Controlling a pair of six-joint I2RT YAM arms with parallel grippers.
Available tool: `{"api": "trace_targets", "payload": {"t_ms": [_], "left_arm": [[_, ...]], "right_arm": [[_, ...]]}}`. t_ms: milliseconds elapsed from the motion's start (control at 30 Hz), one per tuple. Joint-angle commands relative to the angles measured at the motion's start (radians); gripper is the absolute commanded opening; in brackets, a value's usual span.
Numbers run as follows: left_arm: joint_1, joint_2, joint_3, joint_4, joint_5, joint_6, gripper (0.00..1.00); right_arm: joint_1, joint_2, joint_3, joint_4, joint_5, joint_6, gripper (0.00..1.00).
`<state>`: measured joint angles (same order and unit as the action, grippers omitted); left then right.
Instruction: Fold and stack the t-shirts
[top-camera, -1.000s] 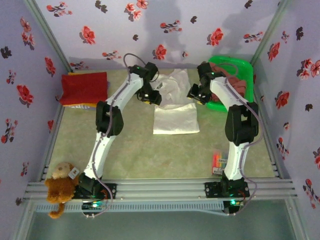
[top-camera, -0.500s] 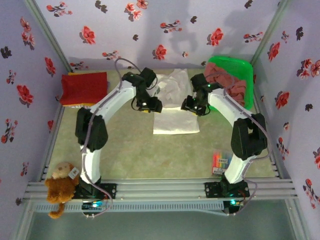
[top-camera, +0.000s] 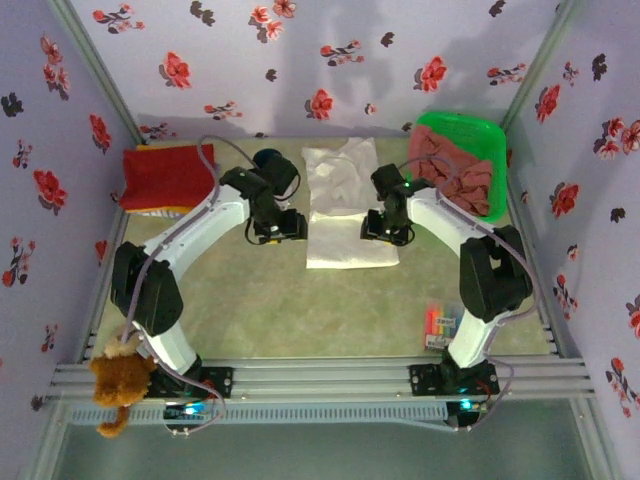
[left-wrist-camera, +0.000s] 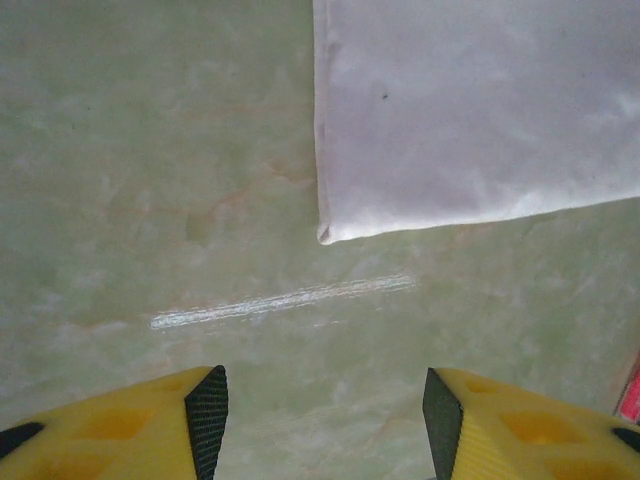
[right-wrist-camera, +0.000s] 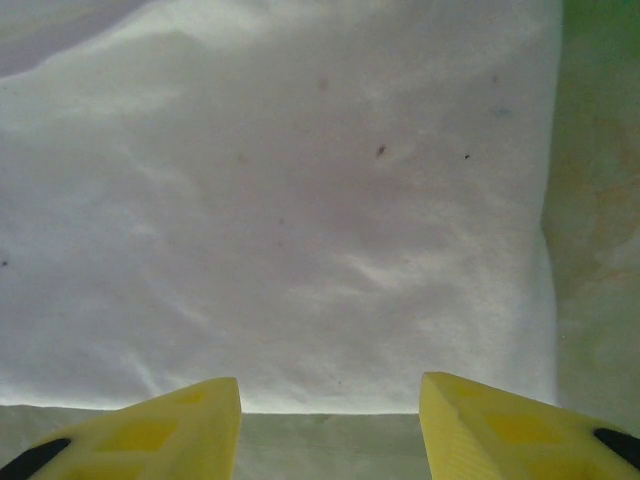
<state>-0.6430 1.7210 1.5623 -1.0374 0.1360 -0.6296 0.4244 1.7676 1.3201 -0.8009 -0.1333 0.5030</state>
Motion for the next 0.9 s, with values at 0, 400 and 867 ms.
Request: {"api": "trace_targets", "payload": {"t_ms": [0,400,867], "left_arm": [[-0.009,-0.019,0.054,0.006,-0.054,-0.083,0.58],[-0.085,0.089,0.278,-0.136,-0.102,-0.149,0.59],[-0.101,0.029,0.161,-0.090,-0.119,-0.104,0.60]], "right_arm": [[-0.001,0.024,0.003,-0.030,0.020,-0.076,0.52],[-0.009,0.071,0.054,-0.035,-0.056,-0.056,0.52],[0.006,0.057,0.086,-0.015,-0.085,0.031,0.52]]}}
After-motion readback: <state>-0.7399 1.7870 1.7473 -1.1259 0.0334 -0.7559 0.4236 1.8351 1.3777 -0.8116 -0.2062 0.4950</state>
